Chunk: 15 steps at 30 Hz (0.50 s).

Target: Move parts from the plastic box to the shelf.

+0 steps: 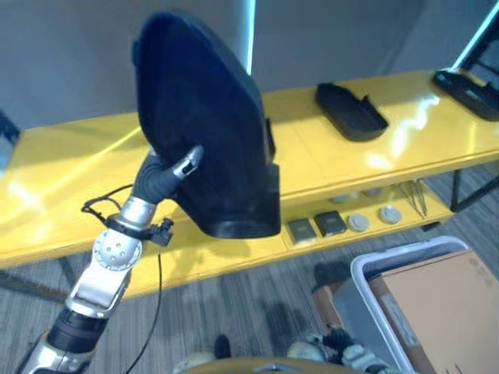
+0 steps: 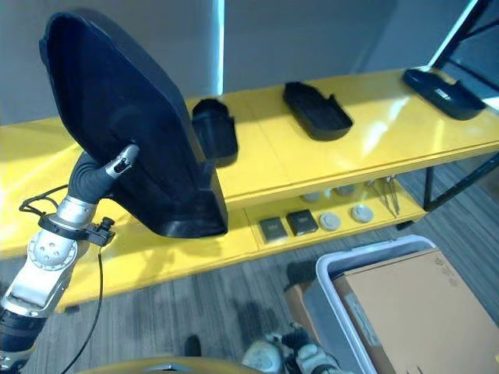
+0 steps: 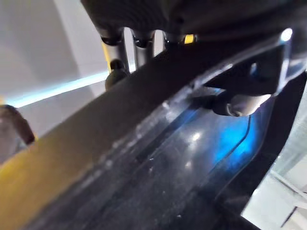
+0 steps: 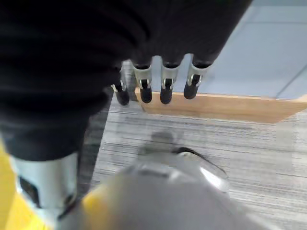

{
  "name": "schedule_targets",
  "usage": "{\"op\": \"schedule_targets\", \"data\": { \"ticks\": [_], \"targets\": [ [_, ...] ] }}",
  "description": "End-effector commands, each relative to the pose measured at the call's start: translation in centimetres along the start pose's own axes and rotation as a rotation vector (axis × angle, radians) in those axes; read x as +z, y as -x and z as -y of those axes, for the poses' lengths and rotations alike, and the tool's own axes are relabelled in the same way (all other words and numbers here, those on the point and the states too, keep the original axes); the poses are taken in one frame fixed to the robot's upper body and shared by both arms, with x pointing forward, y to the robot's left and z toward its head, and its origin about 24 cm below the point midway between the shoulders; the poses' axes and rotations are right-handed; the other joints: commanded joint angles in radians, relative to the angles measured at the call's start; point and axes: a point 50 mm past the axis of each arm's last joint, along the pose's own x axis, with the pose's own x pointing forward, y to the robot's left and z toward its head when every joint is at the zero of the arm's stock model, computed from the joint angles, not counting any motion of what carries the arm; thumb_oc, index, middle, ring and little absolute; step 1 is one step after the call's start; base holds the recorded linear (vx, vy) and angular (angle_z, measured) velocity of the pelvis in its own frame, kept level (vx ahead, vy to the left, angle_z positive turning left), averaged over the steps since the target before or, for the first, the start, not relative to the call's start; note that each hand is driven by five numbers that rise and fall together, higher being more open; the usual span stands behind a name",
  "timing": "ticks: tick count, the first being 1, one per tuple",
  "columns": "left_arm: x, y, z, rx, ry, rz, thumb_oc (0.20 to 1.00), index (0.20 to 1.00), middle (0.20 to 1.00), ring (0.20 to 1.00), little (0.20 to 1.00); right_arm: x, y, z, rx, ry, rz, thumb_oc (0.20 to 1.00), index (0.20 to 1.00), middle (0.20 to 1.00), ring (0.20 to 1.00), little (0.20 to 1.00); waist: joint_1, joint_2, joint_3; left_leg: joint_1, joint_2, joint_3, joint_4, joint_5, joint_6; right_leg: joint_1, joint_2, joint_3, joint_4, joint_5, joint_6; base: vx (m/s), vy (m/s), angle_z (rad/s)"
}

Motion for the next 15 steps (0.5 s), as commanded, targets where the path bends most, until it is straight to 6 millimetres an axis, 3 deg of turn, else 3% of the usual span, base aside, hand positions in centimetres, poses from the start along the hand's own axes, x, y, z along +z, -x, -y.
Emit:
{"op": "schedule_targets", "data": {
  "ticks": [1, 4, 7, 9, 10, 12, 13, 14, 15],
  "targets": [
    [2.3, -0.3, -0.8, 0.038, 0.018, 0.138, 0.200, 0.200, 0.200, 0.200, 0.200, -2.3, 0.3, -0.4, 0.016, -0.049, -0.093, 1.000, 1.000, 1.000, 1.000, 1.000, -0.003, -0.041, -0.032, -0.003, -0.015, 0.044, -0.024, -0.085, -0.024, 0.061, -0.023, -0.089, -0.235, 0.164, -0.008, 0.05, -0.144, 1.25],
    [2.3, -0.1, -1.5, 0.094, 0.048, 0.134, 0.200, 0.200, 0.200, 0.200, 0.200, -2.5, 0.4, -0.9, 0.064, -0.032, -0.113, 1.000, 1.000, 1.000, 1.000, 1.000, 0.027, -0.038, -0.010, -0.053, -0.022, 0.014, 0.081, -0.097, -0.032, 0.093, -0.017, -0.079, -0.289, 0.180, -0.021, 0.00, -0.119, 0.96],
    [2.1, -0.2, -1.5, 0.103, 0.071, 0.126, 0.200, 0.200, 0.200, 0.200, 0.200, -2.1, 0.1, 0.2, 0.031, 0.012, -0.111, 1.000, 1.000, 1.000, 1.000, 1.000, 0.041, -0.033, 0.014, -0.097, -0.031, -0.013, 0.147, -0.118, -0.049, 0.109, -0.026, -0.114, -0.294, 0.179, -0.032, -0.04, -0.032, 0.14],
    [1.9, -0.1, -1.4, 0.094, 0.078, 0.111, 0.200, 0.200, 0.200, 0.200, 0.200, -3.1, 0.2, 1.7, -0.034, -0.036, -0.158, 1.000, 1.000, 1.000, 1.000, 1.000, 0.053, -0.035, 0.017, -0.124, 0.021, -0.029, 0.140, -0.094, -0.082, 0.135, -0.048, -0.153, -0.301, 0.169, -0.029, 0.04, 0.090, 0.62],
    [1.7, -0.2, -1.4, 0.104, 0.098, 0.103, 0.200, 0.200, 0.200, 0.200, 0.200, -2.9, 0.1, 2.3, -0.082, -0.157, -0.152, 1.000, 1.000, 1.000, 1.000, 1.000, 0.040, -0.034, 0.013, -0.136, 0.076, -0.037, 0.121, -0.065, -0.099, 0.151, -0.076, -0.183, -0.305, 0.171, -0.019, 0.05, 0.203, 0.89],
    [1.6, -0.2, -1.7, 0.117, 0.090, 0.096, 0.200, 0.200, 0.200, 0.200, 0.200, -2.9, 0.2, 2.3, -0.094, -0.260, -0.143, 1.000, 1.000, 1.000, 1.000, 1.000, 0.027, -0.037, 0.005, -0.144, 0.161, -0.042, 0.093, -0.018, -0.119, 0.146, -0.098, -0.190, -0.301, 0.165, -0.011, 0.06, 0.197, 0.75],
    [1.5, -0.2, -1.6, 0.116, 0.090, 0.095, 0.200, 0.200, 0.200, 0.200, 0.200, -2.9, 0.2, 2.2, -0.093, -0.261, -0.144, 1.000, 1.000, 1.000, 1.000, 1.000, 0.027, -0.036, 0.003, -0.142, 0.164, -0.043, 0.084, -0.014, -0.122, 0.144, -0.095, -0.192, -0.298, 0.163, -0.013, 0.10, 0.244, 0.43],
    [1.3, -0.3, -1.9, 0.130, 0.081, 0.088, 0.200, 0.200, 0.200, 0.200, 0.200, -2.6, 0.1, 2.0, -0.088, -0.269, -0.128, 1.000, 1.000, 1.000, 1.000, 1.000, 0.025, -0.035, -0.004, -0.137, 0.230, -0.072, 0.066, 0.021, -0.139, 0.144, -0.113, -0.181, -0.295, 0.151, -0.005, 0.13, 0.270, 0.18],
    [1.1, -0.4, -2.2, 0.144, 0.083, 0.082, 0.200, 0.200, 0.200, 0.200, 0.200, -2.1, 0.1, 1.6, -0.070, -0.235, -0.111, 1.000, 1.000, 1.000, 1.000, 1.000, 0.027, -0.031, -0.008, -0.125, 0.246, -0.101, 0.061, 0.023, -0.147, 0.146, -0.120, -0.168, -0.295, 0.149, 0.000, 0.21, 0.519, 0.01]
  ]
}}
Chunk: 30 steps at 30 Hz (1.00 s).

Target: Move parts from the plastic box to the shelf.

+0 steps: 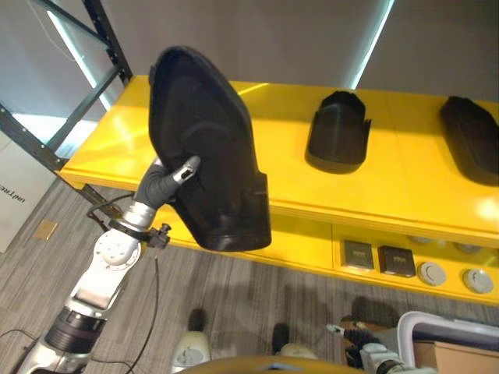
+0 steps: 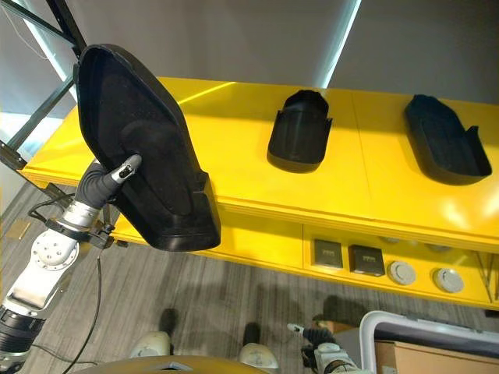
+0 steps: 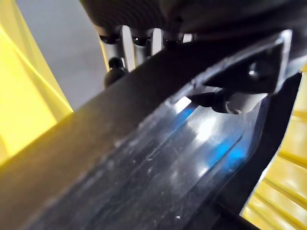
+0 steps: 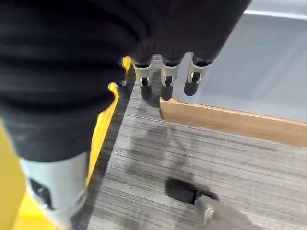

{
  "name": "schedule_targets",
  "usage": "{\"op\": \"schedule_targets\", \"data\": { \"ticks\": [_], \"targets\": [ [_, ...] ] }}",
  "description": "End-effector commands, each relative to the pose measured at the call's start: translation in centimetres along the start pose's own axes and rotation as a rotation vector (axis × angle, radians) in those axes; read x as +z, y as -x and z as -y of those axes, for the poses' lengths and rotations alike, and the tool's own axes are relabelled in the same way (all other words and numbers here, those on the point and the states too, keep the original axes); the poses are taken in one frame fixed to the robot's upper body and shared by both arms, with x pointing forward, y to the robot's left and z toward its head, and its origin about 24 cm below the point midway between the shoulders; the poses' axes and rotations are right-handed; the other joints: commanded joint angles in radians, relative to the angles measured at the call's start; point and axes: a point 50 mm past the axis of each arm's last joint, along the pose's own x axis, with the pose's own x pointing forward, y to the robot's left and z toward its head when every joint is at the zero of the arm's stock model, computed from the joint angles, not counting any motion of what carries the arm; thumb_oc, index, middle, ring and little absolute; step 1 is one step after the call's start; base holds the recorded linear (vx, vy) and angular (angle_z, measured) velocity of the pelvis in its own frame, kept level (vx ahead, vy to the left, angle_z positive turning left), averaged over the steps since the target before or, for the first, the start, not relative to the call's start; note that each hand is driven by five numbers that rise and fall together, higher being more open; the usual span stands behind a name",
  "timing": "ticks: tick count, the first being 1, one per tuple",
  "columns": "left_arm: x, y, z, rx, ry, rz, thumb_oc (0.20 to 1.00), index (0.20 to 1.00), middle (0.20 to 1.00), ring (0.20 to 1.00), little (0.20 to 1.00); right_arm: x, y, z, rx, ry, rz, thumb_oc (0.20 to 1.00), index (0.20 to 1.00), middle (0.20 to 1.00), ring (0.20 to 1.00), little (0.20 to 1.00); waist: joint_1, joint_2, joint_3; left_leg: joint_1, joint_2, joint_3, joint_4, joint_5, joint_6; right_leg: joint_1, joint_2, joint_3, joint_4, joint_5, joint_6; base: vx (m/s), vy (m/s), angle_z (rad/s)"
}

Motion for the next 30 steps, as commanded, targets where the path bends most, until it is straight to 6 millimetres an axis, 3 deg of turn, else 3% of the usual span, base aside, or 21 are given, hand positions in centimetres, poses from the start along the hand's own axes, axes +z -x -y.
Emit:
{"op": "schedule_targets", "data": {
  "ticks": [1, 2, 3, 5, 7, 8, 9, 11, 14, 17, 19, 22, 24, 30],
  "targets": [
    [3.9, -1.9, -2.0, 0.100, -0.016, 0.224, 0.200, 0.200, 0.200, 0.200, 0.200, -1.1, 0.3, -1.9, 0.069, 0.106, -0.024, 1.000, 1.000, 1.000, 1.000, 1.000, -0.016, 0.008, -0.045, 0.004, 0.001, -0.030, -0.010, 0.026, 0.007, -0.008, -0.090, 0.042, 0.060, -0.081, 0.083, 0.14, 0.351, -0.29],
    [3.9, -1.9, -2.1, 0.101, -0.017, 0.223, 0.200, 0.200, 0.200, 0.200, 0.200, -1.1, 0.3, -1.9, 0.070, 0.108, -0.024, 1.000, 1.000, 1.000, 1.000, 1.000, -0.017, 0.008, -0.043, 0.008, 0.002, -0.029, -0.009, 0.023, 0.007, -0.005, -0.089, 0.042, 0.060, -0.083, 0.083, 0.26, 0.526, -0.37],
    [3.6, -2.1, -2.0, 0.079, -0.010, 0.210, 0.200, 0.200, 0.200, 0.200, 0.200, -2.1, 0.5, -1.9, 0.101, 0.194, -0.047, 1.000, 1.000, 1.000, 1.000, 1.000, -0.026, 0.014, -0.061, 0.042, -0.012, 0.043, -0.022, -0.011, -0.002, 0.024, -0.134, 0.028, 0.068, -0.067, 0.107, 0.24, 0.451, -0.27],
    [3.5, -2.5, -1.8, 0.032, -0.032, 0.201, 0.200, 0.200, 0.200, 0.200, 0.200, -2.7, 0.5, -1.3, 0.087, 0.219, -0.079, 1.000, 1.000, 1.000, 1.000, 1.000, -0.022, 0.006, -0.063, 0.049, -0.070, 0.061, -0.011, -0.049, 0.023, 0.023, -0.207, 0.016, 0.108, -0.023, 0.142, 0.21, 0.553, 0.15],
    [3.8, -2.4, -2.7, 0.038, -0.116, 0.204, 0.200, 0.200, 0.200, 0.200, 0.200, -1.9, 0.3, -1.3, 0.080, 0.178, -0.060, 1.000, 1.000, 1.000, 1.000, 1.000, -0.022, -0.005, -0.053, 0.068, -0.144, 0.095, -0.001, -0.090, 0.061, -0.041, -0.266, 0.044, 0.171, 0.078, 0.143, 0.07, 0.492, -0.03],
    [3.9, -2.2, -3.7, 0.073, -0.153, 0.204, 0.200, 0.200, 0.200, 0.200, 0.200, -1.3, 0.3, -1.7, 0.092, 0.192, -0.047, 1.000, 1.000, 1.000, 1.000, 1.000, -0.007, -0.001, -0.041, 0.073, -0.178, 0.126, 0.001, -0.100, 0.084, -0.092, -0.300, 0.003, 0.188, 0.151, 0.151, 0.04, 0.587, -0.54],
    [3.3, -1.6, -4.9, 0.132, -0.163, 0.165, 0.200, 0.200, 0.200, 0.200, 0.200, -0.7, 0.3, -2.3, 0.111, 0.279, -0.014, 1.000, 1.000, 1.000, 1.000, 1.000, 0.000, 0.015, -0.033, 0.088, -0.181, 0.149, -0.025, -0.094, 0.095, -0.125, -0.246, -0.017, 0.240, 0.090, 0.135, 0.04, 0.544, -1.35],
    [2.2, -1.8, -5.3, 0.176, -0.106, 0.126, 0.200, 0.200, 0.200, 0.200, 0.200, -1.1, 0.5, -3.0, 0.144, 0.229, -0.006, 1.000, 1.000, 1.000, 1.000, 1.000, -0.040, 0.018, -0.027, 0.086, -0.192, 0.132, -0.073, -0.055, 0.101, -0.189, -0.058, 0.135, 0.236, -0.031, 0.108, 0.06, 0.285, -1.36],
    [2.3, -2.4, -5.6, 0.199, -0.171, 0.125, 0.200, 0.200, 0.200, 0.200, 0.200, -2.7, 0.9, -3.6, 0.157, 0.219, -0.049, 1.000, 1.000, 1.000, 1.000, 1.000, -0.051, -0.001, -0.011, 0.075, -0.200, 0.126, -0.080, -0.050, 0.097, -0.175, -0.027, 0.161, 0.146, -0.033, 0.077, 0.02, 0.009, 0.26],
    [2.6, -2.5, -5.9, 0.231, -0.147, 0.143, 0.200, 0.200, 0.200, 0.200, 0.200, -3.9, 1.1, -3.5, 0.158, 0.179, -0.086, 1.000, 1.000, 1.000, 1.000, 1.000, -0.061, -0.008, -0.003, 0.050, -0.192, 0.114, -0.086, -0.035, 0.093, -0.180, 0.006, 0.206, 0.111, -0.026, 0.069, -0.01, -0.119, 0.33],
    [2.1, -2.9, -6.0, 0.252, -0.094, 0.127, 0.200, 0.200, 0.200, 0.200, 0.200, -6.1, 1.5, -3.0, 0.152, 0.186, -0.166, 1.000, 1.000, 1.000, 1.000, 1.000, -0.071, -0.011, -0.009, 0.026, -0.177, 0.121, -0.097, -0.022, 0.082, -0.177, 0.006, 0.186, 0.040, 0.000, 0.067, 0.03, -0.181, 0.20],
    [2.7, -4.7, -7.1, 0.263, -0.126, 0.146, 0.200, 0.200, 0.200, 0.200, 0.200, -5.7, 1.3, -2.4, 0.112, 0.111, -0.157, 1.000, 1.000, 1.000, 1.000, 1.000, -0.104, -0.004, 0.005, -0.016, -0.155, 0.139, -0.097, -0.005, 0.066, -0.205, 0.020, 0.186, -0.007, 0.030, 0.071, -0.03, -0.105, 0.16],
    [2.7, -5.1, -7.3, 0.274, -0.121, 0.150, 0.200, 0.200, 0.200, 0.200, 0.200, -5.5, 1.3, -2.5, 0.118, 0.112, -0.149, 1.000, 1.000, 1.000, 1.000, 1.000, -0.105, -0.005, 0.005, -0.026, -0.151, 0.146, -0.097, -0.002, 0.063, -0.218, 0.024, 0.193, -0.007, 0.032, 0.073, -0.02, -0.035, -0.15],
    [4.1, -10.1, -7.1, 0.241, -0.110, 0.202, 0.200, 0.200, 0.200, 0.200, 0.200, -3.9, 1.0, -3.1, 0.137, 0.116, -0.084, 1.000, 1.000, 1.000, 1.000, 1.000, -0.158, 0.010, 0.022, -0.056, -0.134, 0.186, -0.097, 0.008, 0.053, -0.272, 0.032, 0.237, -0.007, 0.050, 0.074, -0.01, -0.020, -0.30]
  ]
}}
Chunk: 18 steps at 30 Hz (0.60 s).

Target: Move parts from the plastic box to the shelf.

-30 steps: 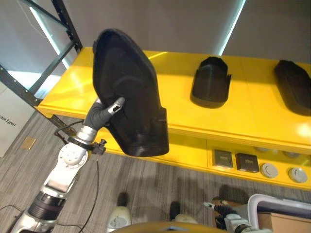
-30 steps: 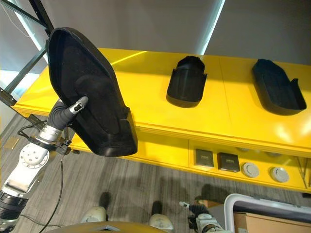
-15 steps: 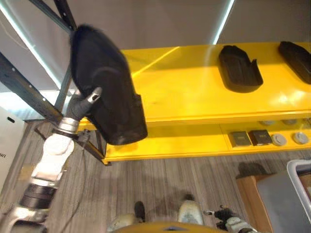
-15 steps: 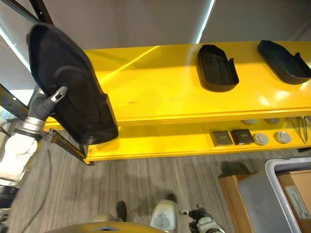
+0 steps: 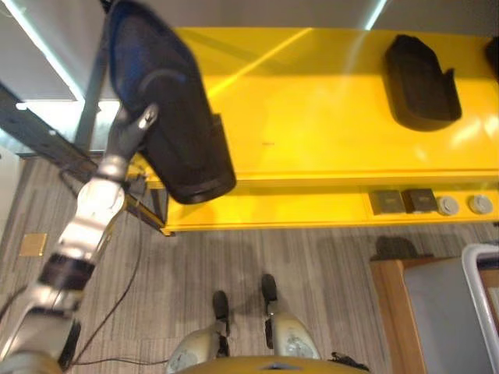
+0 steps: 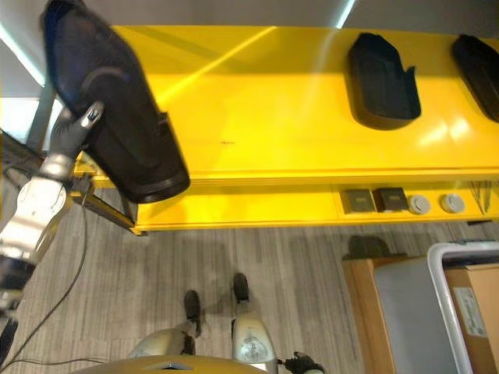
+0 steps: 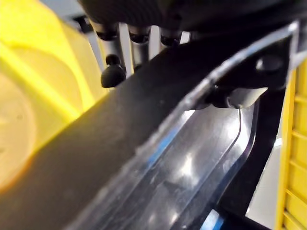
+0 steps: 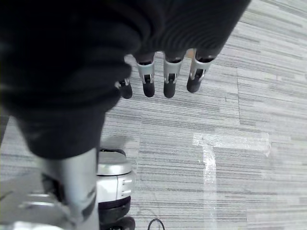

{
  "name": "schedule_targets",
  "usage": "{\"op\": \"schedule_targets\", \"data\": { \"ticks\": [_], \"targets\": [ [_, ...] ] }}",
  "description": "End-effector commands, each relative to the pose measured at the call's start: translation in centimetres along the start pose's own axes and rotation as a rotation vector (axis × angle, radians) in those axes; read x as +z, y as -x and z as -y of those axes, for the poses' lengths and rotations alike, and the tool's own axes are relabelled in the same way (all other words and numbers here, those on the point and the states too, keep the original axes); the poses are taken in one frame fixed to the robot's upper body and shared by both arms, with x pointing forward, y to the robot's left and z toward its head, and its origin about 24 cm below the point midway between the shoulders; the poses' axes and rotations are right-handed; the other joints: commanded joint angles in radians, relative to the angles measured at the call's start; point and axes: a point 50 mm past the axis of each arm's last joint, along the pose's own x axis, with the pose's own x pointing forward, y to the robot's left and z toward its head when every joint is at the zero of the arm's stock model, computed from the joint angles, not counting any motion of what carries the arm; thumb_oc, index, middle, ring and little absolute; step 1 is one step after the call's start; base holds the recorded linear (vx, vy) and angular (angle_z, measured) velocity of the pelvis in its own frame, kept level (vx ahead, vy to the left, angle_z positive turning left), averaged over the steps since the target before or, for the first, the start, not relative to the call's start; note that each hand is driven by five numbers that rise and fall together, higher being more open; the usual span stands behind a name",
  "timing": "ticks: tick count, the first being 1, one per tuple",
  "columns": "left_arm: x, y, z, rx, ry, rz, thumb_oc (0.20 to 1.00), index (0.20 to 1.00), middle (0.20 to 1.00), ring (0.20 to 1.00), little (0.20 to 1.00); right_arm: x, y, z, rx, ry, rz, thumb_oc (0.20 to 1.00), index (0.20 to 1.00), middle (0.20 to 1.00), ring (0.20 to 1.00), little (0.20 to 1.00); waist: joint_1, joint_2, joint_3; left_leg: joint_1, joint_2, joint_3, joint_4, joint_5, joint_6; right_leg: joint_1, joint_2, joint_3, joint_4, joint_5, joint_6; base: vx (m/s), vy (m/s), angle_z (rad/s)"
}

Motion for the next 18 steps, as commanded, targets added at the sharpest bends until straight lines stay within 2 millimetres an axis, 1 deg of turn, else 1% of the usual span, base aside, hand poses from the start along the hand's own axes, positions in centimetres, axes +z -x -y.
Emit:
{"op": "schedule_targets", "data": {
  "ticks": [1, 2, 5, 7, 8, 10, 12, 13, 14, 15, 16, 18],
  "targets": [
    [4.8, -2.9, -0.3, 0.051, 0.060, 0.233, 0.200, 0.200, 0.200, 0.200, 0.200, 0.6, -0.1, 1.2, -0.028, -0.023, 0.021, 1.000, 1.000, 1.000, 1.000, 1.000, -0.048, 0.059, 0.010, 0.005, 0.193, -0.055, -0.009, -0.018, -0.134, 0.030, 0.053, 0.010, -0.015, -0.041, 0.010, 0.01, -0.007, -0.33],
    [5.2, -3.4, -0.3, 0.039, 0.016, 0.243, 0.200, 0.200, 0.200, 0.200, 0.200, 0.6, -0.1, 1.2, -0.025, -0.033, 0.020, 1.000, 1.000, 1.000, 1.000, 1.000, -0.055, 0.063, 0.009, 0.006, 0.193, -0.052, -0.009, -0.019, -0.134, 0.028, 0.052, 0.015, -0.015, -0.041, 0.010, 0.01, -0.004, -0.23],
    [5.2, -3.6, -0.1, 0.032, -0.006, 0.241, 0.200, 0.200, 0.200, 0.200, 0.200, 0.5, -0.1, 1.3, -0.030, -0.028, 0.014, 1.000, 1.000, 1.000, 1.000, 1.000, -0.062, 0.071, 0.010, 0.020, 0.193, -0.040, -0.009, -0.025, -0.133, 0.030, 0.054, 0.031, -0.015, -0.042, 0.009, 0.04, 0.000, -0.26],
    [5.1, -3.9, -0.5, 0.045, -0.041, 0.230, 0.200, 0.200, 0.200, 0.200, 0.200, 0.5, -0.1, 1.6, -0.038, -0.035, 0.014, 1.000, 1.000, 1.000, 1.000, 1.000, -0.068, 0.075, 0.007, 0.029, 0.192, -0.026, -0.009, -0.031, -0.132, 0.028, 0.055, 0.045, -0.015, -0.040, 0.011, 0.02, 0.005, -0.27],
    [4.9, -4.2, -1.3, 0.069, -0.065, 0.215, 0.200, 0.200, 0.200, 0.200, 0.200, 0.7, -0.1, 1.8, -0.042, -0.027, 0.015, 1.000, 1.000, 1.000, 1.000, 1.000, -0.069, 0.077, 0.009, 0.037, 0.194, -0.010, -0.009, -0.035, -0.132, 0.023, 0.058, 0.062, -0.015, -0.036, 0.012, 0.00, -0.004, -0.30],
    [4.8, -4.7, -2.1, 0.092, -0.088, 0.193, 0.200, 0.200, 0.200, 0.200, 0.200, 1.0, -0.2, 2.3, -0.056, -0.026, 0.022, 1.000, 1.000, 1.000, 1.000, 1.000, -0.069, 0.079, 0.013, 0.033, 0.194, 0.000, -0.009, -0.033, -0.132, 0.013, 0.059, 0.070, -0.015, -0.029, 0.014, -0.02, -0.014, -0.23],
    [4.4, -5.3, -3.2, 0.117, -0.118, 0.150, 0.200, 0.200, 0.200, 0.200, 0.200, 1.3, -0.2, 2.9, -0.072, -0.040, 0.030, 1.000, 1.000, 1.000, 1.000, 1.000, -0.073, 0.084, 0.018, 0.026, 0.196, 0.005, -0.009, -0.026, -0.134, 0.003, 0.058, 0.070, -0.015, -0.025, 0.015, -0.02, -0.018, -0.14],
    [4.5, -5.4, -3.2, 0.116, -0.118, 0.151, 0.200, 0.200, 0.200, 0.200, 0.200, 1.3, -0.2, 2.9, -0.072, -0.042, 0.031, 1.000, 1.000, 1.000, 1.000, 1.000, -0.072, 0.084, 0.018, 0.025, 0.196, 0.004, -0.009, -0.026, -0.134, 0.002, 0.058, 0.069, -0.015, -0.025, 0.015, -0.02, -0.011, -0.08],
    [4.6, -5.8, -3.6, 0.117, -0.129, 0.143, 0.200, 0.200, 0.200, 0.200, 0.200, 1.4, -0.2, 3.1, -0.078, -0.042, 0.031, 1.000, 1.000, 1.000, 1.000, 1.000, -0.073, 0.087, 0.022, 0.021, 0.197, 0.004, -0.009, -0.022, -0.135, -0.002, 0.059, 0.068, -0.015, -0.023, 0.016, -0.04, -0.029, -0.03],
    [4.9, -6.8, -5.2, 0.137, -0.106, 0.109, 0.200, 0.200, 0.200, 0.200, 0.200, 1.3, -0.2, 3.5, -0.085, -0.036, 0.020, 1.000, 1.000, 1.000, 1.000, 1.000, -0.075, 0.097, 0.035, 0.007, 0.197, -0.003, -0.009, -0.011, -0.139, -0.012, 0.056, 0.060, -0.015, -0.019, 0.015, -0.04, -0.029, 0.00],
    [5.0, -6.8, -5.2, 0.136, -0.106, 0.110, 0.200, 0.200, 0.200, 0.200, 0.200, 1.4, -0.2, 3.5, -0.084, -0.038, 0.021, 1.000, 1.000, 1.000, 1.000, 1.000, -0.075, 0.096, 0.036, 0.006, 0.197, -0.004, -0.009, -0.010, -0.139, -0.012, 0.056, 0.059, -0.015, -0.019, 0.015, -0.04, -0.028, 0.04],
    [5.0, -7.2, -6.3, 0.154, -0.094, 0.087, 0.200, 0.200, 0.200, 0.200, 0.200, 1.5, -0.2, 3.6, -0.083, -0.038, 0.021, 1.000, 1.000, 1.000, 1.000, 1.000, -0.077, 0.100, 0.044, -0.003, 0.195, -0.010, -0.009, -0.004, -0.140, -0.016, 0.055, 0.054, -0.015, -0.016, 0.016, -0.02, -0.012, 0.08]
  ]
}}
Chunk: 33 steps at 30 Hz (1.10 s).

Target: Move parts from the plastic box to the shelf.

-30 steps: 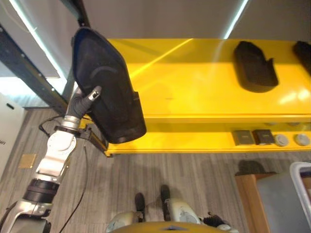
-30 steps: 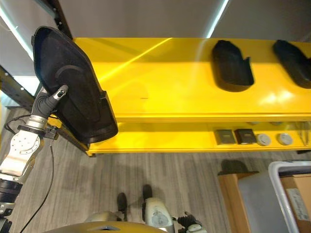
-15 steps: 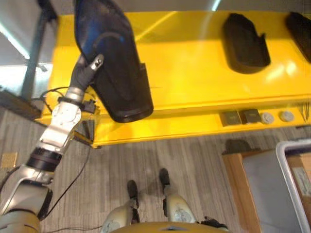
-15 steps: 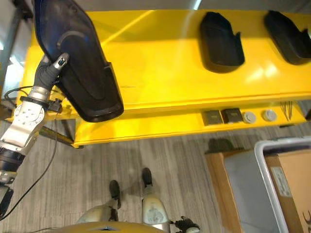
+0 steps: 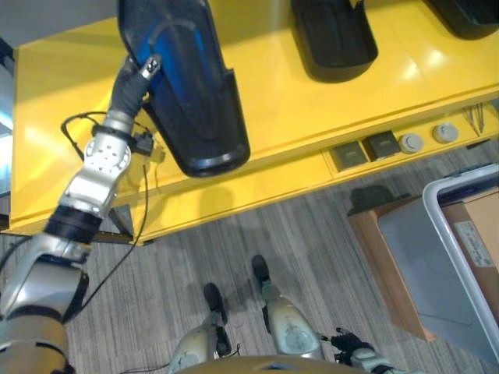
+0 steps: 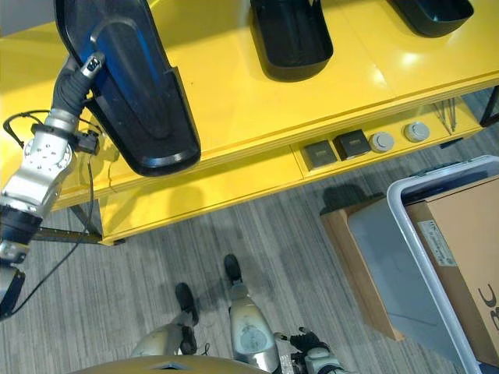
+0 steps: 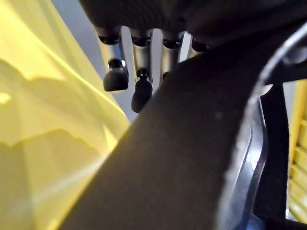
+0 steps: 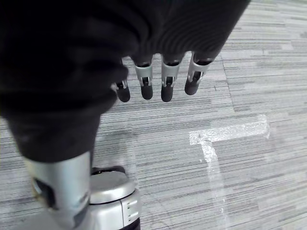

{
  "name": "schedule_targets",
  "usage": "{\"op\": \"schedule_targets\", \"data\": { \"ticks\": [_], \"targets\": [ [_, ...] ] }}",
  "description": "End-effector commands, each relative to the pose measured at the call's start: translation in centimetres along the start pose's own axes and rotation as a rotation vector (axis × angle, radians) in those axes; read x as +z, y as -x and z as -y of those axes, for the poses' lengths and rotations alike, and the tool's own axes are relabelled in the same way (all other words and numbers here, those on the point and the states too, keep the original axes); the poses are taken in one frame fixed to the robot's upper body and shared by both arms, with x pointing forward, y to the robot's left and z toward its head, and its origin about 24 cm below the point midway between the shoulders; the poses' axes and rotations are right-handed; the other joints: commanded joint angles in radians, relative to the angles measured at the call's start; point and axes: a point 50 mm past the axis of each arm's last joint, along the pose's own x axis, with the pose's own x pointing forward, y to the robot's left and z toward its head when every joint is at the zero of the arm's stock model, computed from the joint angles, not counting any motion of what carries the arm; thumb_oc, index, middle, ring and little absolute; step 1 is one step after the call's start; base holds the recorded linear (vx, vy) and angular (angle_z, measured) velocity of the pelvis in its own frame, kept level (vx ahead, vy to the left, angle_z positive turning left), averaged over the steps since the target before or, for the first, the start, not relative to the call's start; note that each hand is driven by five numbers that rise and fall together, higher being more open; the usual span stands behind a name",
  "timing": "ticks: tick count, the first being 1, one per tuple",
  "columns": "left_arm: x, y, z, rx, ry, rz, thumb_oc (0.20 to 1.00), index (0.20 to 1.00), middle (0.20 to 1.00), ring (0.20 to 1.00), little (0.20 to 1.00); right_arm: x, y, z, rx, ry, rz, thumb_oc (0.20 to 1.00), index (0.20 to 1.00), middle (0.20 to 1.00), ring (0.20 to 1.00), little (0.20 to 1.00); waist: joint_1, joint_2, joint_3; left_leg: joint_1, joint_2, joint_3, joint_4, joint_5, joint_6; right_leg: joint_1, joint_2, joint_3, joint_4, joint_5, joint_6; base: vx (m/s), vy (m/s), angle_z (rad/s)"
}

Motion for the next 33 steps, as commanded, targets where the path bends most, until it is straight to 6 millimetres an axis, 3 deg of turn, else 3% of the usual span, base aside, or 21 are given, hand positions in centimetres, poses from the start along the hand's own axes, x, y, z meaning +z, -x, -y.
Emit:
{"op": "schedule_targets", "data": {
  "ticks": [1, 13, 23, 33],
  "targets": [
    [3.0, -1.8, -5.1, 0.137, -0.007, 0.079, 0.200, 0.200, 0.200, 0.200, 0.200, -1.1, 0.1, 0.7, -0.013, -0.005, -0.051, 1.000, 1.000, 1.000, 1.000, 1.000, -0.005, 0.009, -0.011, 0.021, 0.091, -0.085, -0.007, -0.006, -0.073, 0.041, -0.054, 0.000, 0.003, -0.064, 0.076, -0.03, -0.015, 0.03],
    [3.0, -2.9, -11.2, 0.136, -0.180, -0.114, 0.200, 0.200, 0.200, 0.200, 0.200, 0.2, -0.1, 0.6, 0.012, -0.019, -0.016, 1.000, 1.000, 1.000, 1.000, 1.000, -0.001, 0.020, 0.020, -0.028, 0.091, -0.094, -0.007, 0.018, -0.083, -0.004, -0.057, -0.007, 0.003, -0.037, 0.085, -0.01, -0.005, 0.03],
    [1.2, -2.8, -12.0, 0.100, -0.268, -0.249, 0.200, 0.200, 0.200, 0.200, 0.200, 0.7, -0.2, 0.4, 0.033, -0.038, -0.010, 1.000, 1.000, 1.000, 1.000, 1.000, 0.002, 0.022, 0.036, -0.050, 0.089, -0.110, -0.007, 0.028, -0.086, -0.014, -0.060, -0.022, 0.003, -0.032, 0.085, 0.00, 0.000, 0.02],
    [1.7, -3.6, -12.8, 0.115, -0.410, -0.305, 0.200, 0.200, 0.200, 0.200, 0.200, 1.5, -0.2, -0.1, 0.055, -0.038, 0.024, 1.000, 1.000, 1.000, 1.000, 1.000, -0.007, 0.007, 0.047, -0.078, 0.097, -0.105, -0.007, 0.035, -0.089, -0.044, -0.053, -0.019, 0.003, -0.021, 0.085, 0.00, -0.001, 0.01]
  ]
}}
